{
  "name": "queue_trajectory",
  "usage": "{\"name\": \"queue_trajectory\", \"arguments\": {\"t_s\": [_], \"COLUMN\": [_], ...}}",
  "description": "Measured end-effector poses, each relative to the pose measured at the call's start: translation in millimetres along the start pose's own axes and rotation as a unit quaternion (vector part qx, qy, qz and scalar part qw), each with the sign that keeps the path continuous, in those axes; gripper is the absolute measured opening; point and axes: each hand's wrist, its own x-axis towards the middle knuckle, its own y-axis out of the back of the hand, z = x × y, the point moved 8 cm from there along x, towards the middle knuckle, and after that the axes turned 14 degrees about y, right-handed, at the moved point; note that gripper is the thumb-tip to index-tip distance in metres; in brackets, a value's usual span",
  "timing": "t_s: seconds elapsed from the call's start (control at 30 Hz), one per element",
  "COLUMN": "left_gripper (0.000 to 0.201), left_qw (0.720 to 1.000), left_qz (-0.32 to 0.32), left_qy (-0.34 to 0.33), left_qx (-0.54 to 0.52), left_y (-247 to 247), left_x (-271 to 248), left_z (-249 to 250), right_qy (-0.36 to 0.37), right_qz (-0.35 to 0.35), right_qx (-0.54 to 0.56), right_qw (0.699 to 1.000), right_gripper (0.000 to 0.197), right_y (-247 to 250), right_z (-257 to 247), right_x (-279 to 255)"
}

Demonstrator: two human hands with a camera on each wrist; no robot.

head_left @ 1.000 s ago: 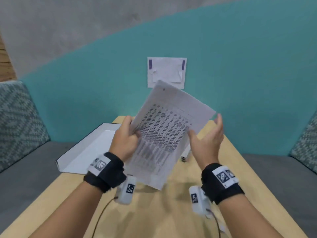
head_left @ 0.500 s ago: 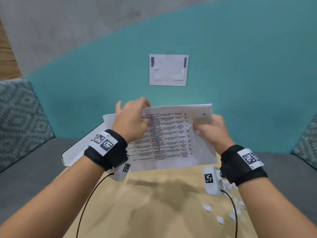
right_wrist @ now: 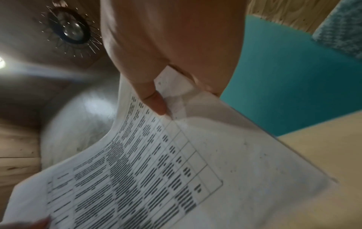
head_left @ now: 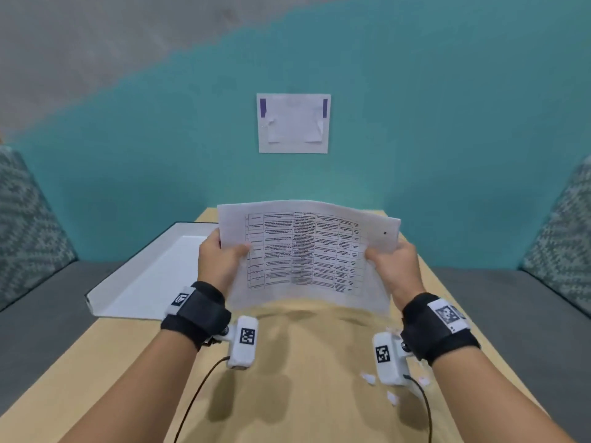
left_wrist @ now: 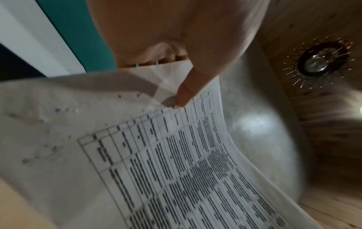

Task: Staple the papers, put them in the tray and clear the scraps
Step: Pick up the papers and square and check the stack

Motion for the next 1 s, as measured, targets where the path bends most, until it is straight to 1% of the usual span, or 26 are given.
{"name": "queue_trajectory", "arguments": {"t_s": [0.1,0.2,0.27,0.3,0.43,0.6,0.67,0.73,0.8,0.83,0.87,0.9,0.93,0.97,1.0], "left_gripper": [0.035,0.040,0.044,0.044,0.037,0.040,0.040,0.041,0.051,0.062,0.077,0.091,0.101,0.105,0.103], "left_qw": [1.000,1.000,0.999,0.999,0.998,0.998,0.998,0.997,0.997,0.997,0.994,0.985,0.969,0.951,0.932], "left_qz": [0.012,0.003,-0.011,-0.018,-0.032,-0.030,-0.028,-0.025,-0.006,0.022,0.063,0.100,0.119,0.112,0.085], "left_qy": [-0.017,0.014,0.040,0.046,0.049,0.051,0.047,0.052,0.060,0.046,0.005,-0.053,-0.121,-0.184,-0.231], "left_qx": [-0.001,0.014,0.023,0.022,0.027,0.024,0.033,0.043,0.046,0.059,0.088,0.133,0.179,0.223,0.265], "left_y": [-1,0,0,-1,-4,-2,-3,-1,4,10,16,19,17,9,-3], "left_x": [-1,3,2,0,-1,4,4,10,11,10,5,-5,-18,-32,-46], "left_z": [-10,-30,-42,-45,-49,-53,-52,-50,-41,-32,-17,5,28,51,71], "right_qy": [-0.026,-0.052,-0.067,-0.072,-0.073,-0.076,-0.069,-0.044,0.001,0.033,0.070,0.107,0.140,0.170,0.195], "right_qz": [0.027,0.029,0.025,0.024,0.015,0.016,0.013,0.002,-0.026,-0.048,-0.077,-0.110,-0.143,-0.175,-0.203], "right_qx": [0.007,0.013,0.021,0.028,0.030,0.023,0.003,-0.023,-0.057,-0.082,-0.110,-0.140,-0.169,-0.198,-0.226], "right_qw": [0.999,0.998,0.997,0.997,0.997,0.997,0.998,0.999,0.998,0.995,0.988,0.978,0.965,0.949,0.933], "right_gripper": [0.020,0.027,0.027,0.027,0.026,0.026,0.026,0.026,0.025,0.023,0.021,0.019,0.019,0.023,0.027], "right_y": [-4,-6,-6,-6,-8,-9,-8,-4,-2,-2,-4,-9,-14,-22,-29], "right_z": [17,32,38,40,38,42,39,23,-7,-26,-49,-72,-95,-117,-137], "right_x": [-8,-16,-21,-22,-21,-20,-18,-10,3,11,17,21,25,27,27]}}
